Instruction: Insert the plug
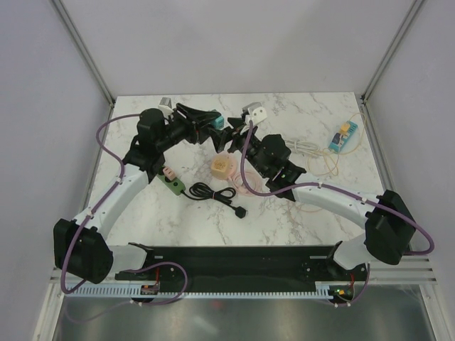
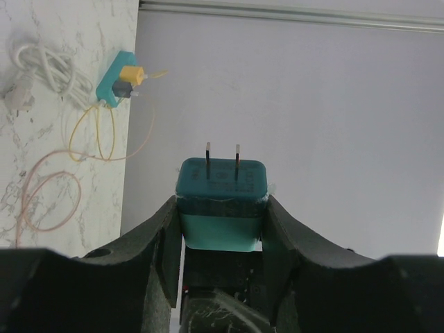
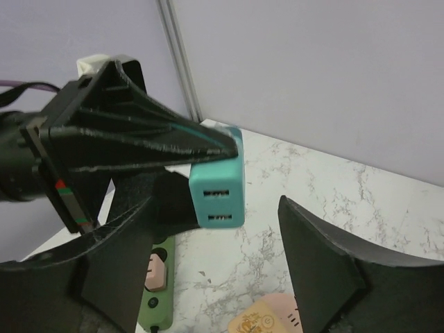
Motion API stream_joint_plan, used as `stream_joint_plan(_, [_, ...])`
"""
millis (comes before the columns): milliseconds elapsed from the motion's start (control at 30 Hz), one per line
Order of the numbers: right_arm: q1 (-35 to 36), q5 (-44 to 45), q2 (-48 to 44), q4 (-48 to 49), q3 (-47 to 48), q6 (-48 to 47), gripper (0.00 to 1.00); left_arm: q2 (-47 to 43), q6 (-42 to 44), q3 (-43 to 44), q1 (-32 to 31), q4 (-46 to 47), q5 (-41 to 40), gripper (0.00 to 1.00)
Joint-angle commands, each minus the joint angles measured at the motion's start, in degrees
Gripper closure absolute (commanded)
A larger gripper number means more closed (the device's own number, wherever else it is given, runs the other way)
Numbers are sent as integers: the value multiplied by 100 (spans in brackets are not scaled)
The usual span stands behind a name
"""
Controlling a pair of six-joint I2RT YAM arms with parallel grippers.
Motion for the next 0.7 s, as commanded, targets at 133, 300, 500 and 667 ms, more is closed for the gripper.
stream_joint_plan(133, [-17, 284, -180, 142, 271, -96, 21, -204, 234, -136, -115, 68, 336, 98])
stream_joint_plan(300, [-16, 223, -67, 55, 332, -140, 31, -274, 190, -92, -115, 68, 354, 98])
stream_joint_plan(500, [-8, 205, -14, 142, 262, -184, 63, -388, 226, -285, -115, 164, 486, 89])
stream_joint_plan(667, [-8, 161, 74, 107, 262, -192, 67, -433, 287, -461, -115, 288, 679, 72])
